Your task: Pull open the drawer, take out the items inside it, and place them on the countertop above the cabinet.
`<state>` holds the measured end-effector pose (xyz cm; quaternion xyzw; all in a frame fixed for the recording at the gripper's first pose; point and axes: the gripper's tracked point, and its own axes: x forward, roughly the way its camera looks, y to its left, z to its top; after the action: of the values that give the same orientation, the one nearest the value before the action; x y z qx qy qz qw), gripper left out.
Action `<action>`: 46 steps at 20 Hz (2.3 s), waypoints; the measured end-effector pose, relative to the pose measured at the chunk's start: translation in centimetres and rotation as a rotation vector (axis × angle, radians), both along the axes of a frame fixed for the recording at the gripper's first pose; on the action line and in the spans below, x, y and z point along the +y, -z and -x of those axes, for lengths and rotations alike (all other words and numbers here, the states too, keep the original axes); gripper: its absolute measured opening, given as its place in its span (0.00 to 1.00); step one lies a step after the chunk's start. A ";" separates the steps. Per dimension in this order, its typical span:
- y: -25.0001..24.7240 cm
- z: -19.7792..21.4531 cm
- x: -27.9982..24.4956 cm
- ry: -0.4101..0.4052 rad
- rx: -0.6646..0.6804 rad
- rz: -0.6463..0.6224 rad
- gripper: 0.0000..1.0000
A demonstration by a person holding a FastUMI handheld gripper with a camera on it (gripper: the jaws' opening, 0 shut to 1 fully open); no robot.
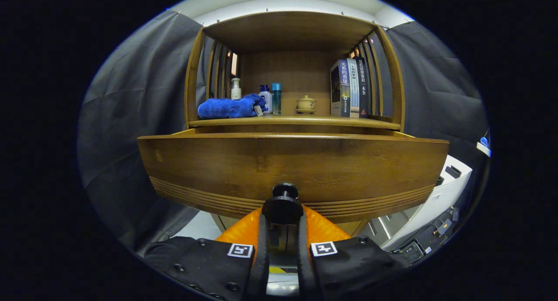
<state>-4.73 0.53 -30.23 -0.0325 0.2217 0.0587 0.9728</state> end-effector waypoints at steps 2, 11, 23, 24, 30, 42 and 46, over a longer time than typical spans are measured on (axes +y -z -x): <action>0.0 0.6 0.0 -0.004 0.004 -0.002 0.35; 0.2 1.1 -0.1 -0.001 0.014 -0.002 0.35; -0.6 0.9 0.3 -0.026 -0.073 0.064 0.61; -0.5 1.2 0.6 -0.033 -0.065 0.064 0.68; -6.6 1.1 1.4 -0.044 -0.167 -0.029 0.97; -14.7 -14.3 1.5 -0.037 0.001 -0.022 0.97; -10.0 -15.4 2.2 -0.052 0.201 -0.047 0.97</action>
<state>10.66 2.70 -20.21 -0.0093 0.3158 0.0919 0.9443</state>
